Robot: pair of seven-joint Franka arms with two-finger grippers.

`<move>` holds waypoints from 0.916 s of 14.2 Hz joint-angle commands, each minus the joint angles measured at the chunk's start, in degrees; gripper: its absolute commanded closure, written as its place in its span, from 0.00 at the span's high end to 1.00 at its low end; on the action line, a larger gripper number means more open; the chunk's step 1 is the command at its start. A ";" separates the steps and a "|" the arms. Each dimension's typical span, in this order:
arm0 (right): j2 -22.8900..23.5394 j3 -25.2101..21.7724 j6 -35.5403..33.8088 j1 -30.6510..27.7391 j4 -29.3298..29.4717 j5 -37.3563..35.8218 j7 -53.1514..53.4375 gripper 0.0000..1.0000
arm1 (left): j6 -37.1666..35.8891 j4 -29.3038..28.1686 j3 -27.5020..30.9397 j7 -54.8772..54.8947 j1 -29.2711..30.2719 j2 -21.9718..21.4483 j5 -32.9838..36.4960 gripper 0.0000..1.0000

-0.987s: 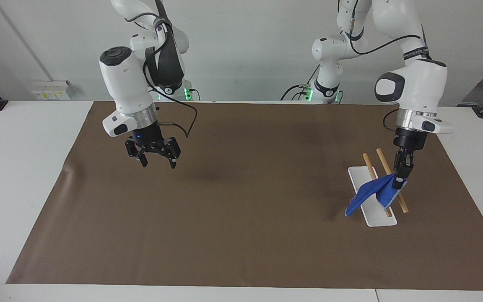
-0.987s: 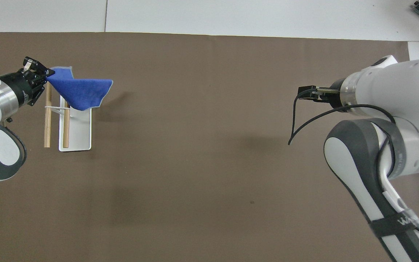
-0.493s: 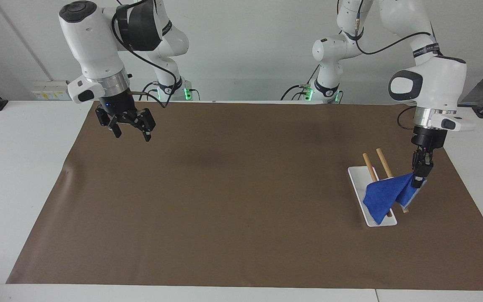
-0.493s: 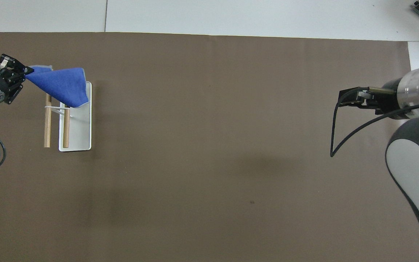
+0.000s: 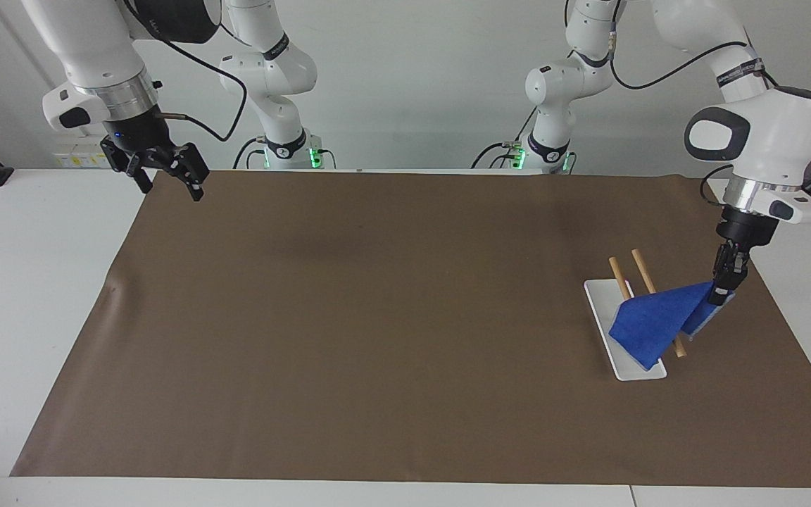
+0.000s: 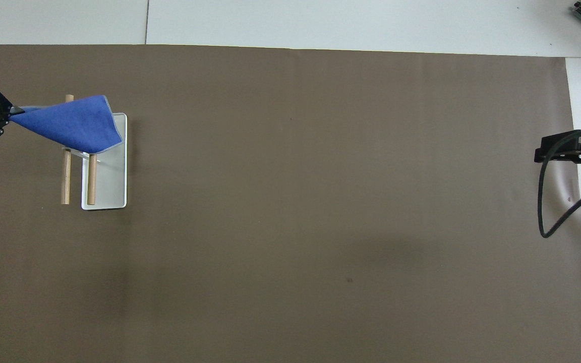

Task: Right arm passes towel to left arm to hang
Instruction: 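Drape the towel over the wooden sticks while the right gripper withdraws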

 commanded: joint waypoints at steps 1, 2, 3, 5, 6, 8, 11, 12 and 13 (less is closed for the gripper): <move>0.30 0.46 -1.17 -0.08 -0.07 -0.55 -0.73 1.00 | -4.38 2.54 -0.17 0.70 0.40 -0.19 4.38 0.00; 0.22 0.46 -2.13 -0.08 -0.07 -0.20 -0.73 1.00 | -5.69 3.42 -0.09 0.70 0.49 -0.28 4.56 0.00; 0.04 0.55 -3.88 -0.08 0.02 -0.11 -0.82 1.00 | -7.79 4.73 -0.09 0.61 0.49 -0.36 4.56 0.00; -0.31 0.64 -4.34 -0.08 0.02 -0.11 -0.82 1.00 | -12.54 7.28 -0.09 0.52 0.31 -0.54 7.09 0.00; -0.31 0.64 -3.99 -0.17 0.02 -0.11 -0.82 1.00 | -14.82 8.08 -0.17 0.43 -0.04 -0.80 9.55 0.00; -0.40 0.64 -3.72 -0.17 -0.24 -0.11 -1.52 1.00 | -16.07 8.00 -0.17 0.17 -0.56 -1.33 12.20 0.00; -0.66 0.90 -3.64 0.01 -0.51 -0.37 -1.96 1.00 | -14.24 6.95 -0.35 1.39 -0.04 -1.33 13.26 0.00; -0.66 0.99 -3.90 0.01 -0.42 -0.37 -2.14 1.00 | -12.14 5.55 -0.35 2.97 0.14 -1.33 13.27 0.00; -0.31 0.99 -4.51 -0.08 0.36 -0.20 -2.22 1.00 | -10.03 4.67 -0.35 3.42 0.14 -0.98 13.18 0.00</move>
